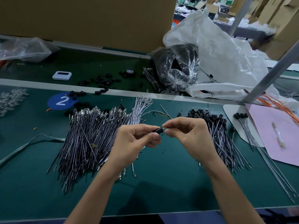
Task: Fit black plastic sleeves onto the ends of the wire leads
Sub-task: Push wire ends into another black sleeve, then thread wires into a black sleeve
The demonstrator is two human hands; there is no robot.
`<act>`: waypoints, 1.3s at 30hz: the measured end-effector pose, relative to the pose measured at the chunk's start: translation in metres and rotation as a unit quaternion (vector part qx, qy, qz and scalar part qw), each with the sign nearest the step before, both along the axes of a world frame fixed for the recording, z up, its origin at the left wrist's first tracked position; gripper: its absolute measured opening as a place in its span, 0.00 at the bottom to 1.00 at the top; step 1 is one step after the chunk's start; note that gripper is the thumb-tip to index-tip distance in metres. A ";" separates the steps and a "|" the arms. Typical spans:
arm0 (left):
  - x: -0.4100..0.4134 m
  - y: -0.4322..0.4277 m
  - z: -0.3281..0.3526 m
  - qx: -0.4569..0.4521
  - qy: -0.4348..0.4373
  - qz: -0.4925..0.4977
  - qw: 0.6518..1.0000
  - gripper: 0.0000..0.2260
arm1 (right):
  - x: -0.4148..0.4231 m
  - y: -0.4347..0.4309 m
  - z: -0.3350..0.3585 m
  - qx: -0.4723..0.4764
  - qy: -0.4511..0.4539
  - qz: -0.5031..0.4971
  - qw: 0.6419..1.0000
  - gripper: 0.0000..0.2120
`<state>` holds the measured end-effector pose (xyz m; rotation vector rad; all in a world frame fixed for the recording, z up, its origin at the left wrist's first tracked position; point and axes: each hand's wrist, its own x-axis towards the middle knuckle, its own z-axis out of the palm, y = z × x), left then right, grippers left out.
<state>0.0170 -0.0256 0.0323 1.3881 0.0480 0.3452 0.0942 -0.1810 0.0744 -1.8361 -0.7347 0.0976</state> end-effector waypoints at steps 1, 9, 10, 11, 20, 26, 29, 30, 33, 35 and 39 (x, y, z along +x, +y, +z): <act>0.000 0.000 0.001 -0.003 0.002 -0.006 1.000 0.08 | 0.001 -0.001 0.000 0.003 0.001 0.005 1.000 0.15; -0.002 0.004 0.002 0.032 -0.009 -0.008 0.999 0.07 | 0.007 0.001 0.005 0.000 0.034 0.040 0.999 0.13; -0.002 0.004 0.003 0.032 -0.009 -0.011 0.999 0.07 | 0.007 0.001 0.005 0.005 0.045 0.048 0.998 0.14; -0.001 0.004 0.003 0.032 -0.009 -0.017 0.999 0.07 | 0.008 0.001 0.004 0.011 0.056 0.054 0.997 0.14; -0.001 0.000 0.007 0.013 -0.008 -0.072 0.997 0.07 | 0.003 -0.007 -0.003 0.062 0.102 0.064 0.991 0.14; 0.003 -0.024 0.007 -0.006 0.023 -0.122 0.992 0.09 | -0.004 -0.035 -0.006 0.074 0.115 0.053 0.989 0.06; -0.004 -0.026 0.001 0.026 0.065 -0.178 0.982 0.16 | 0.001 -0.071 -0.001 0.066 0.161 0.089 0.981 0.05; -0.008 -0.021 -0.002 0.038 0.071 -0.160 0.984 0.16 | 0.006 -0.086 0.002 0.079 0.182 0.086 0.976 0.07; -0.023 0.005 -0.012 0.109 0.098 0.013 0.989 0.13 | 0.030 -0.130 0.015 0.129 0.220 -0.002 0.967 0.11; -0.030 0.025 -0.018 0.194 0.124 0.146 0.962 0.09 | 0.050 -0.147 0.025 0.097 0.195 -0.070 0.973 0.11; -0.028 0.055 -0.024 0.280 0.143 0.306 0.899 0.12 | 0.082 -0.138 0.027 -0.098 0.075 -0.173 0.977 0.07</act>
